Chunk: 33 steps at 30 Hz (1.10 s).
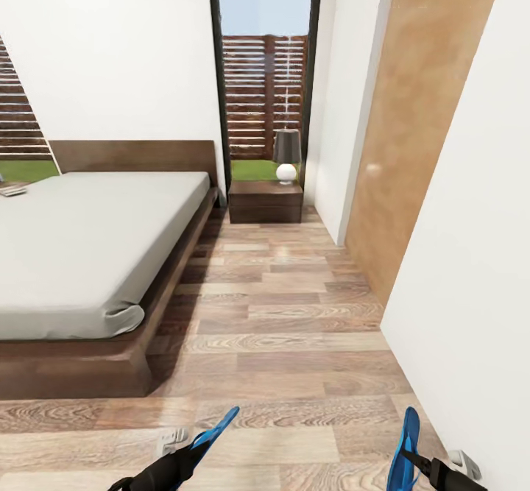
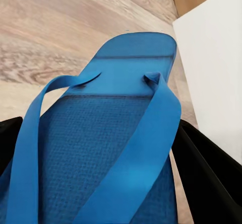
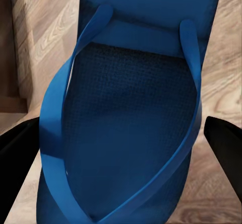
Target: In the bedroom, move the book from the bed onto either nightstand, and place the two sandals side by side next to the bed.
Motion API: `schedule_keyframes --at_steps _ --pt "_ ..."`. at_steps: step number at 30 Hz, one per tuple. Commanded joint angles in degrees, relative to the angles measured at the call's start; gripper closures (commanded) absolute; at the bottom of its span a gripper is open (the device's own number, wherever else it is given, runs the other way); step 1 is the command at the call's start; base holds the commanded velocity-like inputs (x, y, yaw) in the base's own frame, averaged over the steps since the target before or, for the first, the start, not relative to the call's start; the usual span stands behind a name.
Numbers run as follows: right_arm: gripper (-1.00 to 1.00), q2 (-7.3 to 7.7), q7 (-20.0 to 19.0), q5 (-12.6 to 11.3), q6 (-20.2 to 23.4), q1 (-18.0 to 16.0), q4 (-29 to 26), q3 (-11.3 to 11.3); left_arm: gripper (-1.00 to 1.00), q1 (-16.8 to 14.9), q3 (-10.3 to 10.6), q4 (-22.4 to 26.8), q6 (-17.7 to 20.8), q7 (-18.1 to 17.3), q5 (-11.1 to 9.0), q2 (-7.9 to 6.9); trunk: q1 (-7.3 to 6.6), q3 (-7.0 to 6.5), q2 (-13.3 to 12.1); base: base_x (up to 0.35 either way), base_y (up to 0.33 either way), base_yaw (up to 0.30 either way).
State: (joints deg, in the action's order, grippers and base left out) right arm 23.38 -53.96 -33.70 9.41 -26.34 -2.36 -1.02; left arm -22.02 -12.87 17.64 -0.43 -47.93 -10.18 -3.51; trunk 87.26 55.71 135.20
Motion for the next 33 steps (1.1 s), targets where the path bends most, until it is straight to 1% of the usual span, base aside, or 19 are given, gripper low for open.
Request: schedule_keyframes --at_steps 1,27,33 --pt "1.00 0.01 -0.2 -0.3 0.6 0.0 0.0 -0.2 1.00 0.0 -0.1 -0.1 -0.1 -0.1 -0.2 -0.01 0.02 0.05 0.0 0.315 0.000 0.000" --pt "1.00 -0.01 -0.2 -0.3 0.6 0.0 0.0 -0.1 1.00 0.0 0.0 0.0 0.0 -0.1 -0.2 -0.01 0.02 0.05 0.0 0.315 0.000 0.000" --pt "1.00 -0.40 -0.1 -0.3 0.6 0.0 0.0 -0.1 1.00 0.0 0.0 0.0 0.0 -0.1 -0.2 -0.01 0.02 0.05 0.0 0.315 -0.026 0.000"
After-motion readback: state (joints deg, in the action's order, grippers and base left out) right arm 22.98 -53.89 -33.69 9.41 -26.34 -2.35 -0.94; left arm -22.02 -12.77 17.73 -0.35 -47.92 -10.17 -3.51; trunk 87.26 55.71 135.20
